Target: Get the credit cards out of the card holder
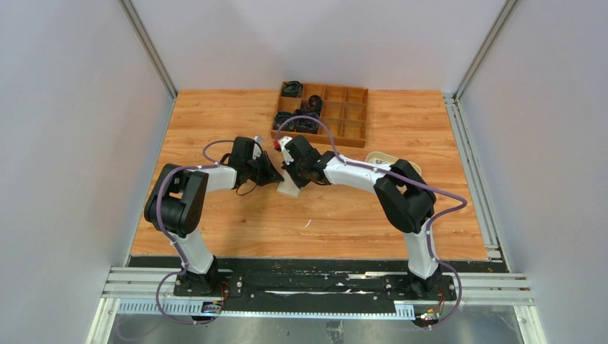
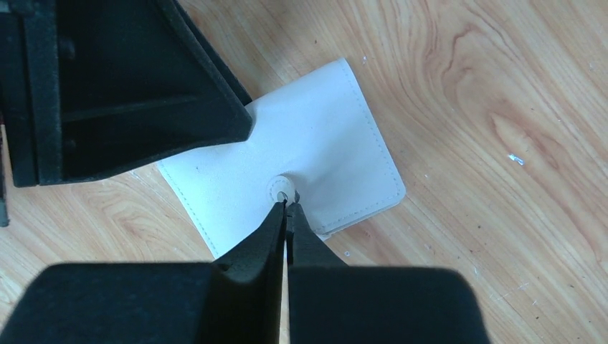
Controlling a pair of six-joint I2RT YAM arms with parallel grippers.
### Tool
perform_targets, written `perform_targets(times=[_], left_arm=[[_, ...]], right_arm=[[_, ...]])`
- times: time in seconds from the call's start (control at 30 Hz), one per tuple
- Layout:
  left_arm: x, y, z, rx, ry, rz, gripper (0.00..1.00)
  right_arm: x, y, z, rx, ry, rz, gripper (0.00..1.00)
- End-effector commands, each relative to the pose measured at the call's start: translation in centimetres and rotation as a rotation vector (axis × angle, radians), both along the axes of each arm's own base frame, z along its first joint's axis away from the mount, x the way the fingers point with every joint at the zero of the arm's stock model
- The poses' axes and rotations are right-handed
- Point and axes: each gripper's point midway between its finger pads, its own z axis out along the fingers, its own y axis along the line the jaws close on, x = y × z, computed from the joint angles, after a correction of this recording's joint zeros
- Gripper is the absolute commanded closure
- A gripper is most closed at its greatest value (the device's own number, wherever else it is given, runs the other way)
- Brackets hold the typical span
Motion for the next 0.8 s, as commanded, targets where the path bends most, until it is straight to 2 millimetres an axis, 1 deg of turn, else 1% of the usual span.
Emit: perform_targets(times=[0.0, 0.1, 0.2, 0.27, 0.33, 0.4, 0.43, 0.5, 0.53, 0.57, 0.6, 0.63, 0.67, 0.7, 0.73, 0.77], left_arm=[[0.0, 0.7, -1.1, 0.032, 0.01, 0.02, 1.0], [0.0, 0.8, -1.2, 0.038, 0.011, 0.023, 1.0], [0.0, 0.9, -1.4, 0.045, 0.012, 0.028, 1.0], [0.1, 1.1, -1.4, 0.052, 0.01, 0.035, 1.0], [0.1, 1.1, -1.5, 0.054, 0.012, 0.039, 1.0], [0.1, 1.1, -1.6, 0.053, 0.015, 0.041, 1.0], [0.1, 1.1, -1.5, 0.052, 0.014, 0.041, 1.0], [0.1, 1.0, -1.3, 0.049, 0.012, 0.043, 1.0], [0.1, 0.9, -1.1, 0.042, 0.01, 0.038, 0.94], [0.1, 0.8, -0.8, 0.034, 0.005, 0.033, 0.77], [0.2, 0.7, -0.2, 0.026, -0.006, 0.029, 0.63], [0.3, 0.6, 0.4, 0.019, -0.022, 0.025, 0.34], [0.4, 0.4, 1.4, 0.012, -0.045, 0.014, 0.16], [0.5, 0.2, 2.6, 0.004, -0.073, -0.001, 0.07], [0.4, -0.1, 3.1, 0.005, -0.084, -0.022, 0.02], [0.3, -0.5, 4.4, 0.007, -0.117, -0.056, 0.0]], right_arm=[[-0.1, -2.0, -0.5, -0.054, 0.004, -0.025, 1.0], [0.0, -2.4, 1.6, 0.065, 0.02, -0.028, 1.0], [0.0, -3.8, 2.8, 0.153, 0.033, -0.04, 1.0], [-0.1, -4.7, 2.9, 0.199, 0.044, -0.044, 1.0], [-0.2, -5.5, 2.5, 0.222, 0.062, -0.054, 1.0], [-0.8, -6.1, 1.5, 0.223, 0.095, -0.063, 1.0], [-0.6, -5.9, 1.5, 0.239, 0.086, -0.065, 1.0], [-1.0, -5.9, 0.7, 0.241, 0.109, -0.071, 1.0], [-1.0, -5.9, 0.3, 0.245, 0.117, -0.075, 1.0], [-1.1, -5.8, 0.0, 0.248, 0.125, -0.075, 1.0], [-1.2, -5.7, -0.1, 0.251, 0.13, -0.077, 1.0], [-1.3, -5.7, -0.2, 0.255, 0.135, -0.078, 1.0], [-1.3, -5.6, 0.0, 0.261, 0.136, -0.076, 1.0], [-1.2, -5.5, 0.3, 0.268, 0.133, -0.075, 1.0], [-1.2, -5.5, 0.7, 0.275, 0.127, -0.073, 1.0], [-1.1, -5.4, 1.4, 0.284, 0.114, -0.07, 1.0]])
